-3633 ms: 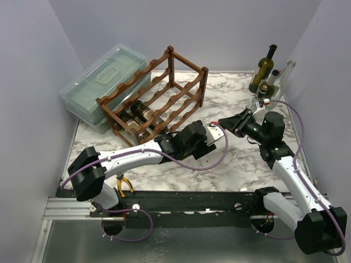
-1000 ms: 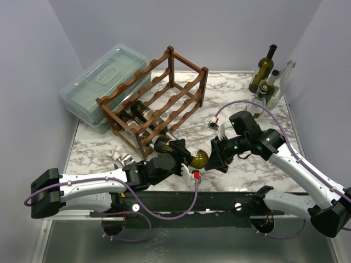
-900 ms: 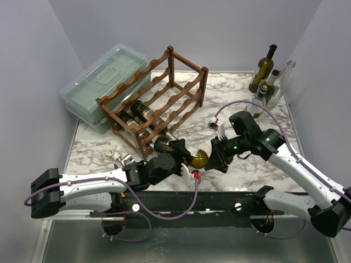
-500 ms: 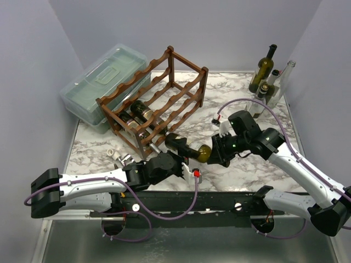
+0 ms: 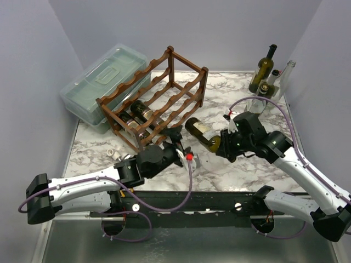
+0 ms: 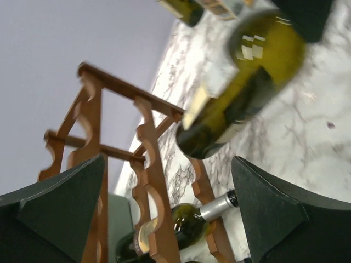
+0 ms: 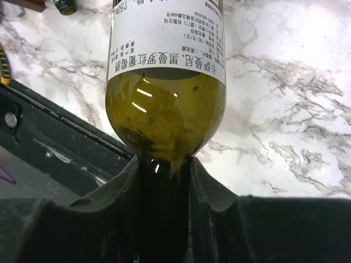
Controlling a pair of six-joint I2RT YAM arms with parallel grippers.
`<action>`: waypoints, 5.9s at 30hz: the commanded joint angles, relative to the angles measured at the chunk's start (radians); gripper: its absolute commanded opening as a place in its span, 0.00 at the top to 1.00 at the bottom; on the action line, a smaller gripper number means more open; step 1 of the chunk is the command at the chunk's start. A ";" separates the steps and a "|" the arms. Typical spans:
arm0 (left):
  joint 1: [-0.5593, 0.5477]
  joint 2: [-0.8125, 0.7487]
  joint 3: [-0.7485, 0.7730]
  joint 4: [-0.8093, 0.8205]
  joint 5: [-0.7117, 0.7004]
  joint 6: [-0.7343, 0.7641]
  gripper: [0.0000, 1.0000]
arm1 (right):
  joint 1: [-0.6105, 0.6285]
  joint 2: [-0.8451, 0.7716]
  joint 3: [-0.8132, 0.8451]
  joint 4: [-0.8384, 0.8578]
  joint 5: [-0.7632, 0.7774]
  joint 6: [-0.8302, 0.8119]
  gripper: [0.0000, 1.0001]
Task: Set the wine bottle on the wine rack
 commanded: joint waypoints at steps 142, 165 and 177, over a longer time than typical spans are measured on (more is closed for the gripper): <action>0.353 -0.226 0.131 0.173 -0.432 -0.465 0.08 | -0.007 0.877 -0.075 1.591 0.096 -0.418 0.24; 0.354 -0.195 0.125 0.170 -0.404 -0.487 0.08 | -0.016 0.267 -0.236 1.202 0.571 -0.334 0.09; 0.353 -0.186 0.130 0.166 -0.408 -0.490 0.08 | -0.234 0.219 0.036 1.020 0.665 -0.264 0.03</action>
